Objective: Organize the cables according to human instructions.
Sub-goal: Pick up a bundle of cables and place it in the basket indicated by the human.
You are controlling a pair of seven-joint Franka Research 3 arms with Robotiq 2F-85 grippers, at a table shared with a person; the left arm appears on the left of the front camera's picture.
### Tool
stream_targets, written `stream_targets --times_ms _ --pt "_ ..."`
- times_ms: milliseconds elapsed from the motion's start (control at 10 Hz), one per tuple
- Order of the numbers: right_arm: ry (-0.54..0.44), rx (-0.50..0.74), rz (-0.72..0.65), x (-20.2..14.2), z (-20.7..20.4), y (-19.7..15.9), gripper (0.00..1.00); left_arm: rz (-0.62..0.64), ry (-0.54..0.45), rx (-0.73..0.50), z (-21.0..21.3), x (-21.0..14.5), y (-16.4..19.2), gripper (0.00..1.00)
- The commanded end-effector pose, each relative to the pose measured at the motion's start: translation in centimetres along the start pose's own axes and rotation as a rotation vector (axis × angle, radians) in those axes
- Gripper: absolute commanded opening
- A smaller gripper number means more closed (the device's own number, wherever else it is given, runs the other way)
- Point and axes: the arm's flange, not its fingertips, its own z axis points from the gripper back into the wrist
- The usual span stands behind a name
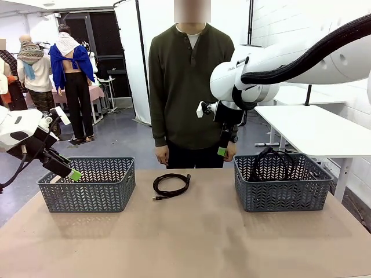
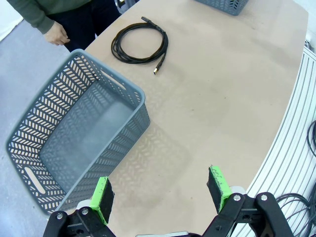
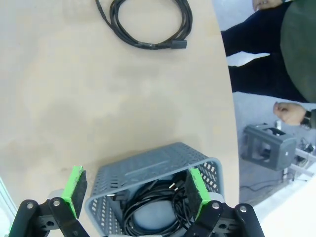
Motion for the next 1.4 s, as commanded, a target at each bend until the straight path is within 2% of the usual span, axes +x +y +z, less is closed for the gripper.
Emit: stream_targets --times_ms 0,1300 --pt "-0.006 -0.01 -0.007 0.03 -0.11 -0.04 1.0 0.003 -0.011 -0.009 -0.02 -0.11 0.17 1.0" --pt "-0.006 -0.01 -0.007 0.03 -0.11 -0.04 1.0 0.003 -0.011 -0.009 -0.02 -0.11 0.17 1.0"
